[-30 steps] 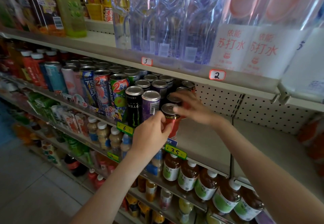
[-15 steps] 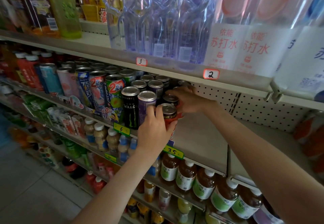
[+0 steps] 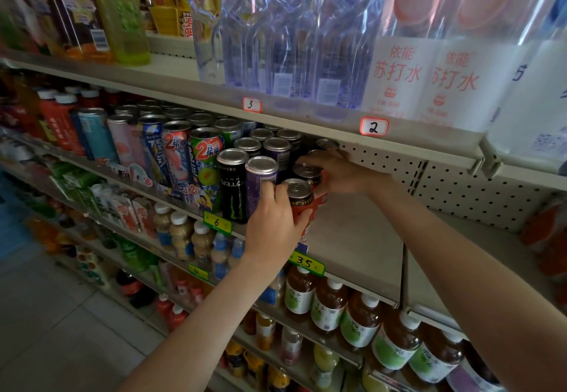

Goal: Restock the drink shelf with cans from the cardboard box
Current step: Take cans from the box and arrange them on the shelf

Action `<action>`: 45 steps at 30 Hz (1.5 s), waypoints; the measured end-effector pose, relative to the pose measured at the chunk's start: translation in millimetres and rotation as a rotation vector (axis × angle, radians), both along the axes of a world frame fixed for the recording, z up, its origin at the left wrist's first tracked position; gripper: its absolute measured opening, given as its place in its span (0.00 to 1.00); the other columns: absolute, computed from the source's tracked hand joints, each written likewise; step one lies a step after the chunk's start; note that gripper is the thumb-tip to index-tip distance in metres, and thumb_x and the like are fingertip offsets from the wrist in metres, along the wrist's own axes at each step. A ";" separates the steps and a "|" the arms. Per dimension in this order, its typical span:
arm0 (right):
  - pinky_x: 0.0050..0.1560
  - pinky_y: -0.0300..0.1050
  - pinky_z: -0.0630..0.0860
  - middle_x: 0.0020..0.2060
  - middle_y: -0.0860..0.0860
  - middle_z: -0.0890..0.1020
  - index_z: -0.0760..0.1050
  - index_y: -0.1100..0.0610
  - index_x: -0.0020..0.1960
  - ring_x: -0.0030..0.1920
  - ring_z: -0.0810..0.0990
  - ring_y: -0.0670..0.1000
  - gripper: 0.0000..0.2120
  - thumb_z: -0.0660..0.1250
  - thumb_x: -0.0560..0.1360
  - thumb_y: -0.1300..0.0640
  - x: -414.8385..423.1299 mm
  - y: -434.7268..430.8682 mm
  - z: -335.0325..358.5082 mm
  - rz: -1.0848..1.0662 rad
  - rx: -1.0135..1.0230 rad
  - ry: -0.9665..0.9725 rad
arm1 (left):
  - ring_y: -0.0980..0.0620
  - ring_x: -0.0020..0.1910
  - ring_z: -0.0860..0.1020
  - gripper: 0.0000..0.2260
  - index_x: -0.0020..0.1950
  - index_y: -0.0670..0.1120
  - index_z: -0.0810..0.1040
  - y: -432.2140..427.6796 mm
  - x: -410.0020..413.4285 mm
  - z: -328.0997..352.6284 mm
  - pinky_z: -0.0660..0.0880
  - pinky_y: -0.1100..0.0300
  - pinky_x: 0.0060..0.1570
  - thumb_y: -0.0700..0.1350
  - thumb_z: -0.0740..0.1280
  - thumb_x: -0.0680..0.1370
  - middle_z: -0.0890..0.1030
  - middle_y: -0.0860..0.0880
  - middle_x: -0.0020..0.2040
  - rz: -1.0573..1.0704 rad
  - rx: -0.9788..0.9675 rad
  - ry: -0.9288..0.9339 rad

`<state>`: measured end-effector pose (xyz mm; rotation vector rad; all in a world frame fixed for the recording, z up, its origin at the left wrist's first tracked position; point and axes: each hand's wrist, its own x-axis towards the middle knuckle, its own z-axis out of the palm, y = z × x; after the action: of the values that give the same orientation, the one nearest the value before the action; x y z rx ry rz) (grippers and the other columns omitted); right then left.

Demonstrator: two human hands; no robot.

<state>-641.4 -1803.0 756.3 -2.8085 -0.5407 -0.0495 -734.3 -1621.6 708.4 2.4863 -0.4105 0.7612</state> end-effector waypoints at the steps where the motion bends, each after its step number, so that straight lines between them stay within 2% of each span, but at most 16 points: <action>1: 0.70 0.49 0.51 0.72 0.50 0.64 0.61 0.45 0.73 0.73 0.56 0.55 0.39 0.75 0.67 0.51 -2.3 -0.7 -0.9 -0.021 -0.023 0.004 | 0.45 0.50 0.79 0.24 0.63 0.41 0.72 -0.2 0.3 -0.8 0.77 0.57 0.42 0.55 0.70 0.74 0.71 0.43 0.57 0.004 0.006 -0.003; 4: 0.72 0.52 0.46 0.76 0.49 0.52 0.51 0.45 0.77 0.75 0.48 0.53 0.48 0.76 0.66 0.49 -10.0 -9.1 -5.8 -0.115 -0.025 -0.017 | 0.45 0.49 0.80 0.24 0.62 0.41 0.72 -0.6 1.6 -2.9 0.77 0.57 0.39 0.56 0.69 0.74 0.71 0.43 0.57 0.014 0.014 -0.011; 7: 0.72 0.58 0.57 0.75 0.50 0.58 0.56 0.45 0.75 0.74 0.58 0.55 0.42 0.75 0.67 0.52 -6.6 -21.1 -18.9 -0.132 0.072 -0.075 | 0.45 0.49 0.79 0.25 0.63 0.41 0.72 -0.8 2.4 -4.1 0.77 0.57 0.39 0.56 0.69 0.74 0.71 0.43 0.58 0.012 0.007 -0.016; 9: 0.71 0.55 0.63 0.74 0.51 0.61 0.60 0.47 0.74 0.72 0.62 0.54 0.37 0.72 0.71 0.58 -7.6 -23.7 -24.0 -0.092 0.184 -0.099 | 0.46 0.50 0.79 0.25 0.64 0.42 0.71 -0.6 2.3 -5.2 0.77 0.58 0.39 0.57 0.68 0.74 0.70 0.44 0.59 0.017 0.008 -0.006; 12: 0.72 0.46 0.61 0.74 0.53 0.62 0.61 0.51 0.74 0.73 0.62 0.54 0.34 0.69 0.72 0.63 -8.1 -22.2 -25.6 -0.081 0.200 -0.119 | 0.46 0.50 0.79 0.25 0.64 0.43 0.71 -0.6 2.6 -6.9 0.77 0.58 0.39 0.58 0.68 0.74 0.70 0.44 0.59 0.031 0.007 -0.006; 16: 0.70 0.60 0.63 0.74 0.49 0.61 0.62 0.43 0.72 0.72 0.61 0.58 0.33 0.68 0.70 0.55 -7.0 -18.5 -28.8 -0.136 0.153 -0.192 | 0.45 0.50 0.79 0.26 0.65 0.44 0.70 -0.6 4.3 -5.9 0.77 0.55 0.38 0.59 0.67 0.74 0.70 0.44 0.60 0.032 0.026 0.002; 20: 0.71 0.47 0.60 0.69 0.52 0.69 0.68 0.54 0.70 0.71 0.63 0.55 0.26 0.67 0.73 0.61 -41.4 -4.5 -10.4 -0.180 0.374 -0.326 | 0.46 0.48 0.79 0.24 0.64 0.45 0.71 8.2 3.3 -3.3 0.78 0.54 0.36 0.59 0.64 0.75 0.73 0.46 0.57 -0.041 -0.011 -0.042; 22: 0.64 0.38 0.64 0.61 0.47 0.71 0.72 0.55 0.66 0.66 0.68 0.53 0.21 0.68 0.74 0.62 -68.7 1.7 -2.5 -0.168 0.531 -0.324 | 0.50 0.44 0.79 0.22 0.63 0.45 0.72 16.6 0.2 -2.0 0.78 0.56 0.34 0.59 0.60 0.76 0.74 0.48 0.56 -0.134 -0.047 -0.068; 24: 0.55 0.30 0.66 0.54 0.45 0.72 0.75 0.55 0.61 0.59 0.73 0.51 0.16 0.68 0.73 0.62 -91.2 9.7 1.7 -0.111 0.589 -0.313 | 0.54 0.40 0.78 0.21 0.60 0.46 0.74 27.1 -1.3 -1.4 0.77 0.59 0.33 0.58 0.57 0.76 0.75 0.50 0.54 -0.202 -0.099 -0.091; 27: 0.52 0.32 0.70 0.48 0.41 0.74 0.75 0.51 0.54 0.51 0.75 0.44 0.11 0.66 0.72 0.56 -117.7 35.0 6.4 0.052 0.597 -0.265 | 0.59 0.36 0.75 0.16 0.55 0.45 0.76 46.1 -3.1 -6.0 0.75 0.65 0.33 0.54 0.59 0.77 0.76 0.51 0.49 -0.214 -0.223 -0.115; 33: 0.53 0.35 0.69 0.48 0.46 0.75 0.76 0.56 0.54 0.51 0.73 0.46 0.10 0.68 0.73 0.61 -136.0 115.8 -12.8 0.391 0.570 -0.159 | 0.59 0.35 0.73 0.12 0.49 0.43 0.78 109.2 -23.2 -34.8 0.70 0.69 0.35 0.50 0.61 0.77 0.77 0.51 0.44 0.019 -0.283 -0.112; 36: 0.51 0.30 0.67 0.47 0.41 0.72 0.75 0.55 0.55 0.50 0.71 0.41 0.10 0.67 0.75 0.60 -128.0 166.0 -49.9 0.451 0.587 -0.014 | 0.61 0.34 0.70 0.07 0.49 0.44 0.78 160.7 -46.5 -66.1 0.66 0.71 0.35 0.46 0.63 0.78 0.74 0.54 0.43 0.237 -0.280 0.018; 38: 0.52 0.29 0.67 0.49 0.42 0.72 0.75 0.54 0.57 0.52 0.72 0.42 0.10 0.67 0.76 0.60 -121.7 196.4 -81.1 0.451 0.588 0.085 | 0.62 0.32 0.70 0.07 0.48 0.45 0.78 192.0 -64.5 -91.1 0.63 0.70 0.34 0.47 0.63 0.77 0.75 0.53 0.42 0.365 -0.327 0.103; 40: 0.53 0.35 0.71 0.50 0.45 0.73 0.74 0.55 0.59 0.54 0.74 0.46 0.12 0.66 0.76 0.60 -118.5 229.4 -120.7 0.475 0.567 0.180 | 0.59 0.32 0.70 0.09 0.48 0.44 0.79 222.7 -85.1 -122.3 0.66 0.64 0.36 0.47 0.62 0.75 0.77 0.51 0.42 0.487 -0.381 0.170; 43: 0.54 0.49 0.74 0.49 0.46 0.72 0.73 0.58 0.61 0.52 0.75 0.50 0.14 0.66 0.75 0.62 -119.2 271.1 -192.0 0.450 0.509 0.361 | 0.60 0.31 0.70 0.04 0.48 0.46 0.78 260.0 -117.8 -180.6 0.66 0.62 0.37 0.43 0.65 0.76 0.74 0.52 0.38 0.683 -0.448 0.259; 45: 0.55 0.51 0.75 0.50 0.47 0.74 0.72 0.59 0.62 0.52 0.76 0.52 0.16 0.65 0.75 0.62 -119.6 289.7 -242.0 0.410 0.462 0.456 | 0.55 0.33 0.73 0.04 0.50 0.46 0.78 273.2 -134.4 -222.4 0.69 0.59 0.37 0.42 0.66 0.77 0.74 0.52 0.37 0.792 -0.501 0.349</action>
<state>-761.0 -1513.3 514.3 -2.1211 -0.8443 0.4717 -868.7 -1348.4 486.0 2.1812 0.8352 0.5792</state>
